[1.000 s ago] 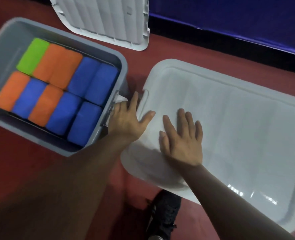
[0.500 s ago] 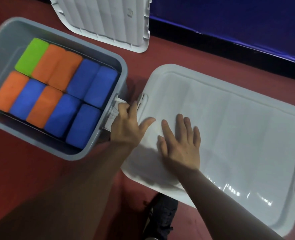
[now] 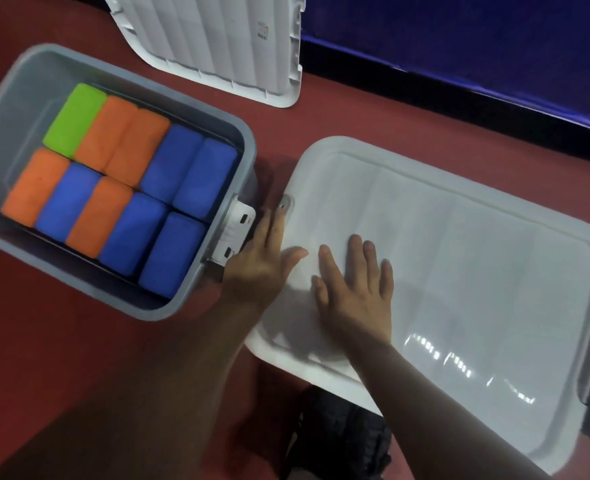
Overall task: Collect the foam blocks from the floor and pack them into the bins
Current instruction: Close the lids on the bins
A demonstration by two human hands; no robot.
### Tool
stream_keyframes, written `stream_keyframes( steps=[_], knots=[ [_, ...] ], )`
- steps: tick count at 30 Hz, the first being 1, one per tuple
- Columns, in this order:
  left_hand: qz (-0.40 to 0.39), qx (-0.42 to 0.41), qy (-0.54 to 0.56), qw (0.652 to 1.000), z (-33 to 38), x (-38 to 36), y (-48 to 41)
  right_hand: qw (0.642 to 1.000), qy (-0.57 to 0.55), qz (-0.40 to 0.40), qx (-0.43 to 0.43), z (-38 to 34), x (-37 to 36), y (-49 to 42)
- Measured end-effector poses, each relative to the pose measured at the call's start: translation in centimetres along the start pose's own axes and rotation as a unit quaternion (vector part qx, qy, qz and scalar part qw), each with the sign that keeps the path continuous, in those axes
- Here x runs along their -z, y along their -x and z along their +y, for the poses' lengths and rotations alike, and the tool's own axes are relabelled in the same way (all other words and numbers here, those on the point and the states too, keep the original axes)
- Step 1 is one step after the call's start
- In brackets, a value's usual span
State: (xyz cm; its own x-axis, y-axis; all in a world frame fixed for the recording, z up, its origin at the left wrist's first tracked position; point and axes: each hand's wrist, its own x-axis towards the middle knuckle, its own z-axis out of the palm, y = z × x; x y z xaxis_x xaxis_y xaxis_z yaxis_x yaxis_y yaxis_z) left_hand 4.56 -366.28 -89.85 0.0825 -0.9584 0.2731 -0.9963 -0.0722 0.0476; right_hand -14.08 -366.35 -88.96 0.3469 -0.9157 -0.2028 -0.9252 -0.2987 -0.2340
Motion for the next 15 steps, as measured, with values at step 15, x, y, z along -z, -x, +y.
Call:
stream_keyframes(
  steps=[15],
  knots=[
    [-0.181,-0.073,0.036,0.980,-14.4,6.2,-21.6,0.999,-0.002,0.033,0.007,-10.7,10.2,-15.9]
  ],
)
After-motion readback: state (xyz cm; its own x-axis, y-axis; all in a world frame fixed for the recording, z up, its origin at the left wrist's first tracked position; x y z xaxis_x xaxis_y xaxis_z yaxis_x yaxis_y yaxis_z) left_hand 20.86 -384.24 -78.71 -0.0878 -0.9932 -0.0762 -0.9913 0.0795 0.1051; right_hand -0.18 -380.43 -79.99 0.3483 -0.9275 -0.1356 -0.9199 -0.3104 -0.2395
